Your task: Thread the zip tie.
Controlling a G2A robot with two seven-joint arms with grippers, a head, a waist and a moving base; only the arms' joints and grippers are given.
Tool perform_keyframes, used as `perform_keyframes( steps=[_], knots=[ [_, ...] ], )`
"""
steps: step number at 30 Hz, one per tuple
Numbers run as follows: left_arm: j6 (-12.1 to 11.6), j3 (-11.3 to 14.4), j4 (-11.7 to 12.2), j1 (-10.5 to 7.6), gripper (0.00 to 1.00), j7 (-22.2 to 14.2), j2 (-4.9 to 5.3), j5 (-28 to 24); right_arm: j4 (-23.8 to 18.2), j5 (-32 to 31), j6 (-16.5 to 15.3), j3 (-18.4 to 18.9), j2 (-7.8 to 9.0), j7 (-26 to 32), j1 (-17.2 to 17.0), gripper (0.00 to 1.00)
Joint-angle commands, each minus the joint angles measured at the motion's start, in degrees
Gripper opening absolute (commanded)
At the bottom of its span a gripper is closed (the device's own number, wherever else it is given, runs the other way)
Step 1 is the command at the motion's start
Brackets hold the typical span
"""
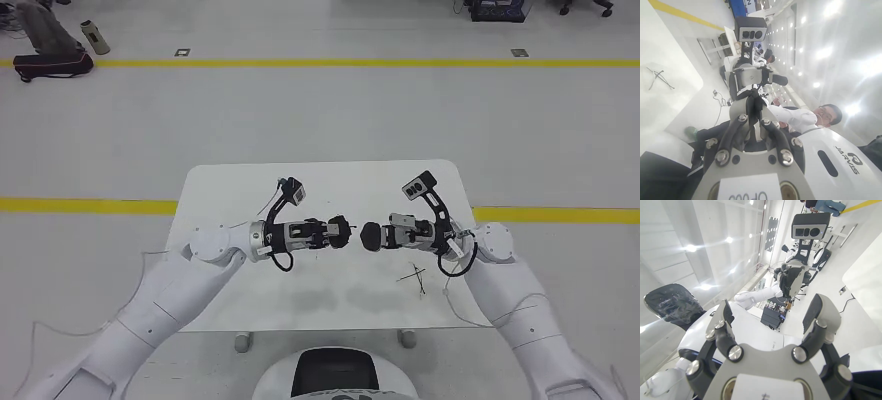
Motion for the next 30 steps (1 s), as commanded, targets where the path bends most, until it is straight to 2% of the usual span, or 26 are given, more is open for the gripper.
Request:
perform_keyframes(
  steps=[1, 3, 7, 8, 9, 10, 14, 23, 30],
  knots=[
    [0.51, 0.07, -0.46, 0.33, 0.0, -0.16, -0.11, -1.36, -0.9, 0.24, 0.42, -0.39, -0.08, -1.18, -0.5, 1.0],
    [0.83, -0.01, -0.51, 0.41, 0.0, -1.91, -0.2, -3.4, -1.1, 0.97, -0.05, -0.49, -0.1, -0.4, -0.6, 1.0],
    [1.24, -0.04, 0.03, -0.09, 0.0, -4.87, -0.3, -4.15, 0.06, 2.08, -0.04, -1.3, -0.06, 0.25, 0.18, 1.0],
    [1.22, -0.06, 0.24, -0.21, 0.0, -5.26, -0.34, -4.3, 0.43, 2.08, -0.07, -1.5, -0.02, 0.25, 0.45, 0.94],
    [1.3, -0.02, 0.4, -0.29, 0.0, -5.55, -0.38, -4.33, 0.81, 2.15, -0.07, -1.67, 0.03, 0.25, 0.69, 0.66],
    [1.6, 0.12, 0.51, -0.57, 0.0, -6.22, -0.4, -3.67, 1.24, 2.31, -0.07, -2.03, 0.1, 0.25, 0.94, 0.51],
    [1.54, 0.27, 0.84, -0.71, 0.0, -6.75, -0.64, -4.33, 2.05, 2.72, -0.07, -3.27, 0.39, 0.25, 1.67, 0.38],
    [1.61, 0.45, 1.03, -0.79, 0.0, -6.87, -0.84, -4.84, 2.39, 3.21, -0.07, -5.44, 0.7, 0.25, 2.46, 0.27],
    [1.61, 0.45, 1.03, -0.79, 0.0, -6.87, -0.84, -4.84, 2.09, 3.26, -0.07, -5.92, 1.04, 0.25, 2.5, 0.27]
  ],
)
